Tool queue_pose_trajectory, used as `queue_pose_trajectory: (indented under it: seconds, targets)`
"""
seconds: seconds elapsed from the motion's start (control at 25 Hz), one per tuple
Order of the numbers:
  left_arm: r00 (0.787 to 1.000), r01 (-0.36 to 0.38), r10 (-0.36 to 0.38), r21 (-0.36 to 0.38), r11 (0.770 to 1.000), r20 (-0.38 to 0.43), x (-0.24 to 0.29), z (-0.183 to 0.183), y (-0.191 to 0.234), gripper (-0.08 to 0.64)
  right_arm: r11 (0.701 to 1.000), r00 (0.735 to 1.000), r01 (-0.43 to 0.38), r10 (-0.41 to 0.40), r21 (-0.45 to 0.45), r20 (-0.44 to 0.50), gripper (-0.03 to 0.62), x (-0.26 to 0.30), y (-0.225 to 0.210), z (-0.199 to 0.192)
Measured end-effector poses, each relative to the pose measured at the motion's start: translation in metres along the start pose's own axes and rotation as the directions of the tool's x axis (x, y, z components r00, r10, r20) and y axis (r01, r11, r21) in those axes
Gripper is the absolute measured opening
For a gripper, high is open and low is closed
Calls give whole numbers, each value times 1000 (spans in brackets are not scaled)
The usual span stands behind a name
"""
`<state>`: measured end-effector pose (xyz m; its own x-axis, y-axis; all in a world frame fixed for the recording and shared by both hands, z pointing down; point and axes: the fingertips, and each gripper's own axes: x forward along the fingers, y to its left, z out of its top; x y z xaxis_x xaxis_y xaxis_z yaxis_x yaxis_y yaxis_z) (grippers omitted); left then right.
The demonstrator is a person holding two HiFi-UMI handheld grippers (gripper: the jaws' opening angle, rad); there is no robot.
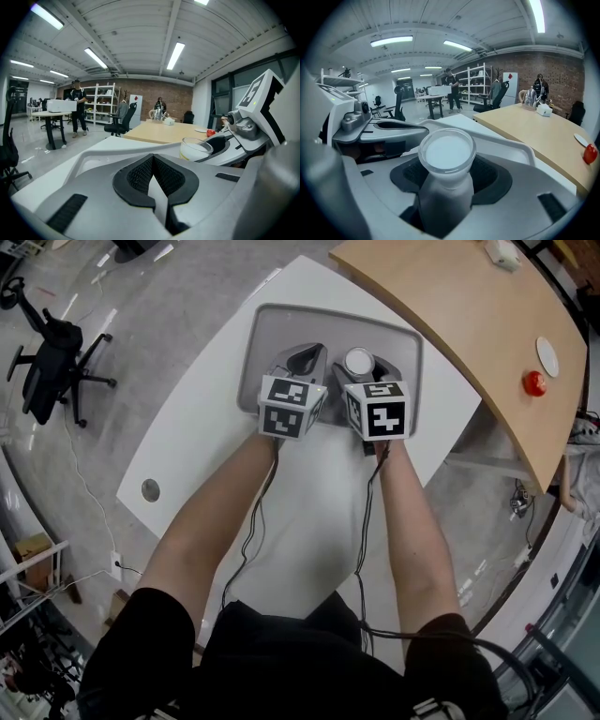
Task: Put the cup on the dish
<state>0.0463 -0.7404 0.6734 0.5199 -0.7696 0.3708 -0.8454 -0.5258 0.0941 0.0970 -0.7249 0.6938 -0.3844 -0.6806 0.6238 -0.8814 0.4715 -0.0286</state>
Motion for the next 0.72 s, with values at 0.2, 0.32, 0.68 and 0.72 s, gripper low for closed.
queue_pose_trajectory:
  seconds: [0.2, 0.32, 0.68, 0.72]
  targets:
    - [1000, -2, 2, -14, 1000, -13, 5, -6, 0, -3, 1000, 1000, -3, 3, 11, -10, 233, 6, -3, -9]
    - [1000, 6, -6, -17, 1000, -17, 6, -6, -1, -3, 1000, 1000, -6, 6, 19, -7, 233, 7, -3, -8]
    - [1000, -1, 1, -18, 1000, -22, 6, -7, 5, -3, 999, 1000, -12, 12, 33, 12, 233, 9, 1, -7]
    - [1000, -4, 3, -20, 1000, -24, 6, -7, 5, -3, 999, 1000, -14, 13, 32, 13, 233, 9, 2, -7]
